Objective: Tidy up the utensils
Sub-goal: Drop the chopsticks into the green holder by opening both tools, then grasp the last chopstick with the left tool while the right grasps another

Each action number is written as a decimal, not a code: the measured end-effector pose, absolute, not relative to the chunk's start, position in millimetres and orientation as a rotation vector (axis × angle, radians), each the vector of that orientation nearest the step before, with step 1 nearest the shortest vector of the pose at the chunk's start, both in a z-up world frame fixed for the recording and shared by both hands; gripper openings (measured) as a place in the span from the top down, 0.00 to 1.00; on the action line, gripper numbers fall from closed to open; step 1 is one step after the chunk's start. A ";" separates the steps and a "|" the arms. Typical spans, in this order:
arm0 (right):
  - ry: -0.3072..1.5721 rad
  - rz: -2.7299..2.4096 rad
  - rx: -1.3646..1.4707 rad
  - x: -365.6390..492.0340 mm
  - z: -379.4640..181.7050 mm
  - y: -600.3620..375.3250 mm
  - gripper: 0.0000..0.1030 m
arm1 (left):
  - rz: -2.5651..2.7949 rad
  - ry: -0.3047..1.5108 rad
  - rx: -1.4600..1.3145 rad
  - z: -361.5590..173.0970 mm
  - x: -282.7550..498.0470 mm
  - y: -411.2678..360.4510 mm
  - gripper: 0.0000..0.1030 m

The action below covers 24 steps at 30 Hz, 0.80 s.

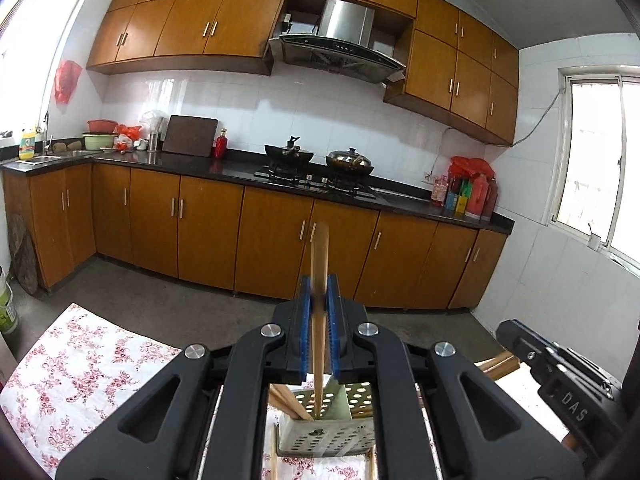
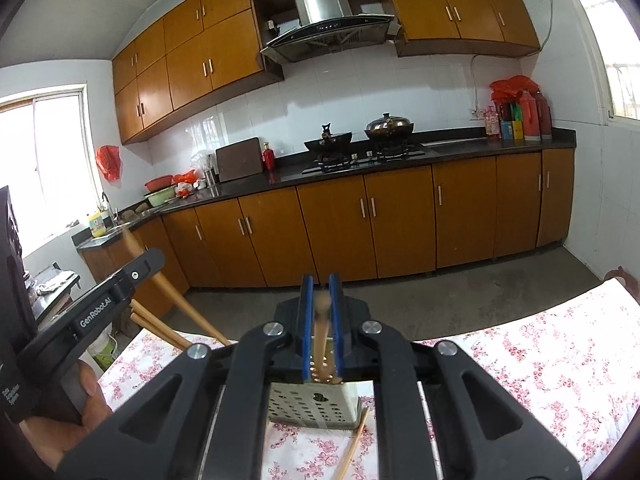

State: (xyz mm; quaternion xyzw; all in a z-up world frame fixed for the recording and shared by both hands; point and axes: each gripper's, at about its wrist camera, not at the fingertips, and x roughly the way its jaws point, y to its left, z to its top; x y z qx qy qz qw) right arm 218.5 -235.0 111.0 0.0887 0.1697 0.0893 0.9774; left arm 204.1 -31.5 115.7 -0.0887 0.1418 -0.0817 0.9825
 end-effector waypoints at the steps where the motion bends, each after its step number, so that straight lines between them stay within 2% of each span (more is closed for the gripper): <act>1: 0.339 0.175 0.182 215.3 112.0 -237.1 0.89 | -0.165 0.282 -0.178 117.8 201.4 -30.6 0.85; 3: 0.332 0.163 0.187 206.5 113.5 -242.2 0.89 | -0.162 0.271 -0.176 121.6 194.9 -28.1 0.74; 5: 0.329 0.146 0.186 196.0 113.5 -248.3 0.89 | -0.161 0.259 -0.174 125.4 186.5 -23.2 0.71; 10: 0.345 0.107 0.211 167.4 102.1 -269.5 0.87 | -0.144 0.271 -0.177 129.5 167.0 -8.2 0.71; 14: 0.424 0.078 0.192 150.2 66.8 -275.6 0.84 | -0.123 0.307 -0.168 115.8 148.2 7.0 0.71; 24: 0.764 0.139 0.199 152.8 -58.9 -229.0 0.84 | -0.018 0.552 -0.111 18.7 142.5 43.8 0.71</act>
